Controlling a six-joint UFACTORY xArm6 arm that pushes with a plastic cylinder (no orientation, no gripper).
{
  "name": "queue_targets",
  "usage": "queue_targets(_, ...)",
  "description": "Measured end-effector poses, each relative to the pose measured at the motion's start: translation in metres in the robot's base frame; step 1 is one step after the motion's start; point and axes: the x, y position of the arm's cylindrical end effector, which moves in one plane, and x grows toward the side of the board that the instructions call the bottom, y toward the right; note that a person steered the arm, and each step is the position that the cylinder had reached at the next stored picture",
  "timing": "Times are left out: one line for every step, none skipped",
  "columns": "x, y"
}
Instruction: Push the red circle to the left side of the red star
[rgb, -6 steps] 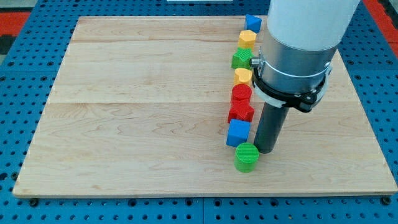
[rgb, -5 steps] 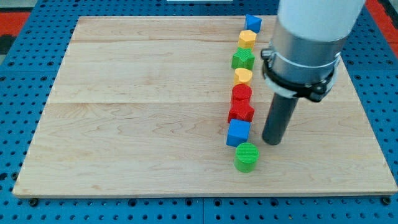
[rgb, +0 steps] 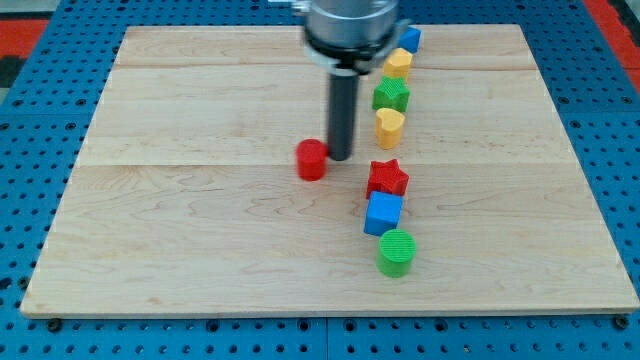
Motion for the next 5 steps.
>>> queue_targets(0.000, 0.022)
queue_targets(0.005, 0.000)
queue_targets(-0.001, -0.114)
queue_targets(-0.002, -0.059)
queue_targets(0.045, -0.047)
